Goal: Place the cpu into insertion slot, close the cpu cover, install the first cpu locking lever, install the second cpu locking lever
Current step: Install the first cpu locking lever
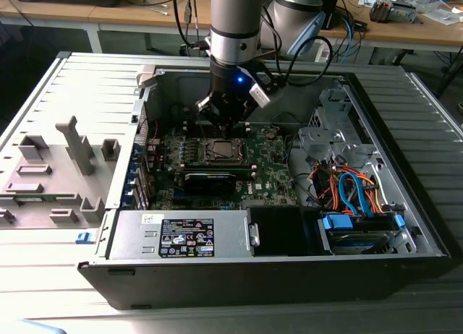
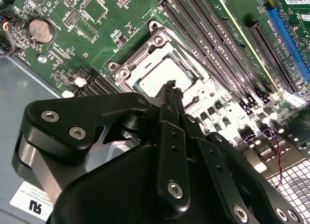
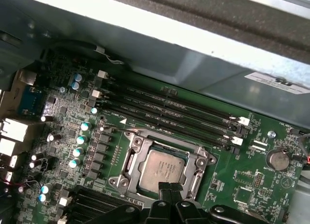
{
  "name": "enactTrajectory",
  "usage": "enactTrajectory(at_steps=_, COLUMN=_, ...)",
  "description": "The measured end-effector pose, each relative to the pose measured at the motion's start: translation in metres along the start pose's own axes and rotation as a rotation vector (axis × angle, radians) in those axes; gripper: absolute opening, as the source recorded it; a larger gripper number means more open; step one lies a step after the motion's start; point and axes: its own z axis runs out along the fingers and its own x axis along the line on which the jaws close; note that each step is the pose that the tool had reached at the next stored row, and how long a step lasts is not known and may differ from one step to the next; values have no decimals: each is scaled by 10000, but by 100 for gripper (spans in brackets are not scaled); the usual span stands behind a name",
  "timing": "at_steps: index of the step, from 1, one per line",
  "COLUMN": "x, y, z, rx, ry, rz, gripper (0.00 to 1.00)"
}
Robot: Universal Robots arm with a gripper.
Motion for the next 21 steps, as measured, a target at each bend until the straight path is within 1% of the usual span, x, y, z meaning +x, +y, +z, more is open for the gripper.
enactTrajectory(at_steps=5, x=0, y=0, z=0, rx=1, ry=-6, rz=-165, gripper=11)
enactTrajectory(at_steps=21, x=0, y=0, z=0, rx=2, ry=-20, rz=-498, gripper=11)
